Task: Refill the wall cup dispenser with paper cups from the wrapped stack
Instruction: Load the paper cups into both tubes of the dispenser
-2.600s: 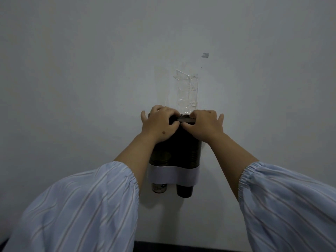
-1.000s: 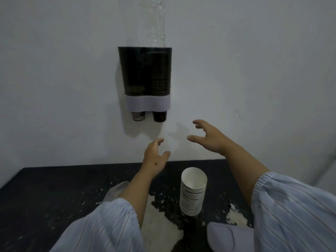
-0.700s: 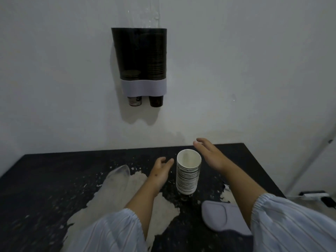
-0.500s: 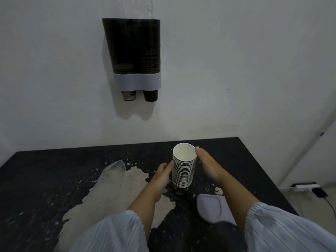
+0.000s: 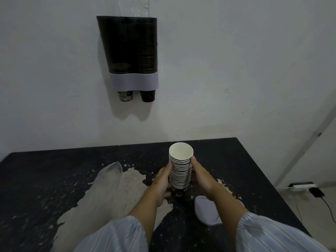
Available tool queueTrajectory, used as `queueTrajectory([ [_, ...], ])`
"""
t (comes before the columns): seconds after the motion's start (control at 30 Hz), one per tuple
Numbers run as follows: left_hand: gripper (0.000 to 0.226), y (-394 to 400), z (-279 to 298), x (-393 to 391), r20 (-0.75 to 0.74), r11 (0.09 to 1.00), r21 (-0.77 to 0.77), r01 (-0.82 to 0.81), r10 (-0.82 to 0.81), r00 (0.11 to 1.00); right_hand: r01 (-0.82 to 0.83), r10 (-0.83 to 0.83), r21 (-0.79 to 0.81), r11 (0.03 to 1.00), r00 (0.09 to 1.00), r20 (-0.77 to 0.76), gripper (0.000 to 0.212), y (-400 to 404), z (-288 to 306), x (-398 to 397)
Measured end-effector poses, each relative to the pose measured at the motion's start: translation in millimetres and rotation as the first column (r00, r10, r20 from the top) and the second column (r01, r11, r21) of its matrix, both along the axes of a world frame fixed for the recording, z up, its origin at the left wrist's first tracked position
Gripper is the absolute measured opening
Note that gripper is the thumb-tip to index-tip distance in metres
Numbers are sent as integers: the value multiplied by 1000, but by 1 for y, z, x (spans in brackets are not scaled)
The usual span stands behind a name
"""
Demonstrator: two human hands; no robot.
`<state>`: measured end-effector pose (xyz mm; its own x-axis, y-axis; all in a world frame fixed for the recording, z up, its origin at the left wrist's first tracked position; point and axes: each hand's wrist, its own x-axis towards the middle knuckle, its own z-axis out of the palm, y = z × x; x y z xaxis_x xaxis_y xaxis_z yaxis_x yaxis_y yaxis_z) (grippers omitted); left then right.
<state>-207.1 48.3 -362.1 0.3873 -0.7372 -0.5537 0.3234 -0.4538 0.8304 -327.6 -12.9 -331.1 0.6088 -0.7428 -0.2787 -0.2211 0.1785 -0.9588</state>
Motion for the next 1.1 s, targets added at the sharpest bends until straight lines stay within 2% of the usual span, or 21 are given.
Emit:
queueTrajectory([
  [0.23, 64, -6, 24, 16, 72, 998, -50, 28, -24, 997, -14, 19, -96, 995, 999, 47, 48, -10, 13, 12],
  [0.37, 60, -15, 54, 29, 133, 990, -134, 37, -19, 991, -24, 37, -212, 977, 998, 58, 57, -20, 34, 23],
  [0.43, 62, -20, 71, 35, 166, 985, -170, 41, -12, 986, -41, 60, -265, 963, 996, 65, 60, -23, 52, 30],
  [0.57, 67, -26, 117, 51, 207, 965, -262, 16, 40, 978, -28, 82, -375, 927, 988, 129, 48, -24, 104, 45],
  [0.67, 65, -24, 151, 60, 234, 944, -330, 8, 74, 969, -33, 96, -351, 936, 982, 164, 46, -26, 137, 56],
  [0.9, 49, -14, 231, 87, 297, 881, -473, -13, 173, 939, -32, 155, -437, 899, 956, 250, 48, -23, 215, 92],
  [1.1, 53, -4, 290, 111, 328, 814, -580, -17, 252, 910, -4, 193, -502, 865, 926, 324, 49, -21, 273, 127],
])
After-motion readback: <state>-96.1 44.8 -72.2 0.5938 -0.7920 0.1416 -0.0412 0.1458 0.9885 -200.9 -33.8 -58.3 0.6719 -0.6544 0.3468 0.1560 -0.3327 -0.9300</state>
